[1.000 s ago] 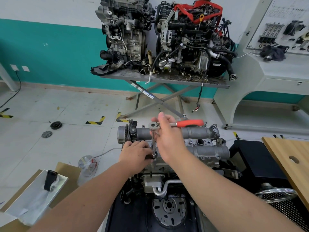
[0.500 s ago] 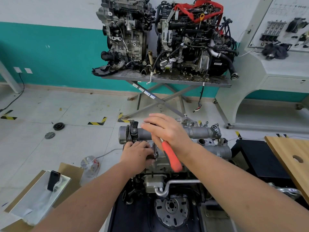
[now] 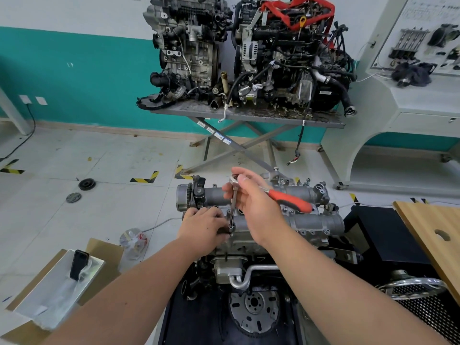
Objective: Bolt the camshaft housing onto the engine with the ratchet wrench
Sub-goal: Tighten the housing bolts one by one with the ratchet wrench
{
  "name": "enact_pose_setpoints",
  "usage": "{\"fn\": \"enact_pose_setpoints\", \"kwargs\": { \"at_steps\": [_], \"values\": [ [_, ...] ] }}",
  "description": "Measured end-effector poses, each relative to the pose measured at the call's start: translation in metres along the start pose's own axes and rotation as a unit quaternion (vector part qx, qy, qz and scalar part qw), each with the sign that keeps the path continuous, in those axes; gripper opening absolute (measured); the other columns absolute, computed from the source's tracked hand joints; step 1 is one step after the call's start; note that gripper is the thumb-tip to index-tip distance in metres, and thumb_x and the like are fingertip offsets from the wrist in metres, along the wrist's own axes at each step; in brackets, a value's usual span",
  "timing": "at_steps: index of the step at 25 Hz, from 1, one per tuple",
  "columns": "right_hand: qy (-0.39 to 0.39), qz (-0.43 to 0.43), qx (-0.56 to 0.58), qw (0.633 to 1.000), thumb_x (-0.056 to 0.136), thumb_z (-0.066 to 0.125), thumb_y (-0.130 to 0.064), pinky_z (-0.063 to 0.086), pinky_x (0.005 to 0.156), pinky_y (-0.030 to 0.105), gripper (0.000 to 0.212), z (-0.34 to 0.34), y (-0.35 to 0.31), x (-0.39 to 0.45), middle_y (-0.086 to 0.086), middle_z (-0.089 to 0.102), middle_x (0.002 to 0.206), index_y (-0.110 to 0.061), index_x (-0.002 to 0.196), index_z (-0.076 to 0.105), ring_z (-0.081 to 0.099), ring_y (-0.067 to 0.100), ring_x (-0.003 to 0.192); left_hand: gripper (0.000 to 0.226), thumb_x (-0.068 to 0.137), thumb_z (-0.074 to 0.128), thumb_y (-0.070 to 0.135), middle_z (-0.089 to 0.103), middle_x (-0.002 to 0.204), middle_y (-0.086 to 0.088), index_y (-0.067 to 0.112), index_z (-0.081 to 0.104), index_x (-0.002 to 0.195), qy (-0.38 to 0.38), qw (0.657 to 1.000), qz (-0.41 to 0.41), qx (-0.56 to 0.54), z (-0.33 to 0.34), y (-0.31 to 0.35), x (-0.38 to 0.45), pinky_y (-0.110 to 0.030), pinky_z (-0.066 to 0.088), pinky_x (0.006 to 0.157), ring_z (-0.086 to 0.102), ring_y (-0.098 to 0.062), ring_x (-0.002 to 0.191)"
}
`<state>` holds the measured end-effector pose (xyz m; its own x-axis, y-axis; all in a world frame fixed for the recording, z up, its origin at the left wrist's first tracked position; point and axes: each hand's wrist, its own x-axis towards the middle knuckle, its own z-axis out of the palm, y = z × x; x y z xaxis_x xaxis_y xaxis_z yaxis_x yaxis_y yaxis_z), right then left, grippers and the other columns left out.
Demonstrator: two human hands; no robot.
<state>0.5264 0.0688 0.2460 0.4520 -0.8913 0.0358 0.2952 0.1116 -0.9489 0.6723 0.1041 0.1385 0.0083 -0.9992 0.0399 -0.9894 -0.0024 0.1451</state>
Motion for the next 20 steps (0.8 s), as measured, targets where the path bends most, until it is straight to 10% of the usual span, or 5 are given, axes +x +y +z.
{"fn": "enact_pose_setpoints", "kwargs": {
  "at_steps": [5,10,14,20],
  "values": [
    [-0.021,-0.123,-0.222,0.967,0.1,0.055,-0.03,0.049,0.096,0.024,0.03,-0.001,0.008,-0.008,-0.011,0.07,0.112,-0.055,0.115,0.063,0.064,0.005,0.111,0.032,0.087,0.053,0.06,0.05,0.117,0.021,0.043,0.064,0.111,0.006,1.0,0.003,0.003,-0.001,0.001,-0.001,-0.033,0.02,0.083,0.047,-0.01,0.108],
    [0.033,-0.304,-0.294,0.906,0.097,0.059,-0.014,0.041,0.094,0.008,0.031,0.003,0.021,-0.01,-0.014,0.059,0.118,-0.015,0.127,0.065,0.056,-0.009,0.112,0.028,0.087,0.053,0.057,0.049,0.11,0.019,0.041,0.066,0.105,0.014,1.0,0.008,0.008,-0.002,0.0,-0.002,-0.032,0.019,0.081,0.047,-0.012,0.102],
    [0.037,-0.086,-0.098,0.991,0.101,0.055,-0.024,0.054,0.087,0.022,0.024,0.011,0.019,-0.011,-0.007,0.073,0.112,-0.042,0.111,0.067,0.066,0.005,0.104,0.032,0.087,0.052,0.06,0.049,0.113,0.021,0.042,0.065,0.11,0.008,1.0,0.005,0.008,0.0,0.001,-0.001,-0.032,0.016,0.079,0.047,-0.01,0.106],
    [-0.027,0.158,0.121,0.98,0.101,0.047,-0.03,0.042,0.068,0.029,0.026,-0.005,-0.01,0.018,0.006,0.062,0.071,-0.013,0.086,0.059,0.054,0.016,0.061,0.036,0.087,0.051,0.064,0.049,0.118,0.021,0.044,0.064,0.113,0.006,1.0,0.0,0.006,0.0,0.001,0.0,-0.032,0.018,0.084,0.046,-0.009,0.112]
  ]
}}
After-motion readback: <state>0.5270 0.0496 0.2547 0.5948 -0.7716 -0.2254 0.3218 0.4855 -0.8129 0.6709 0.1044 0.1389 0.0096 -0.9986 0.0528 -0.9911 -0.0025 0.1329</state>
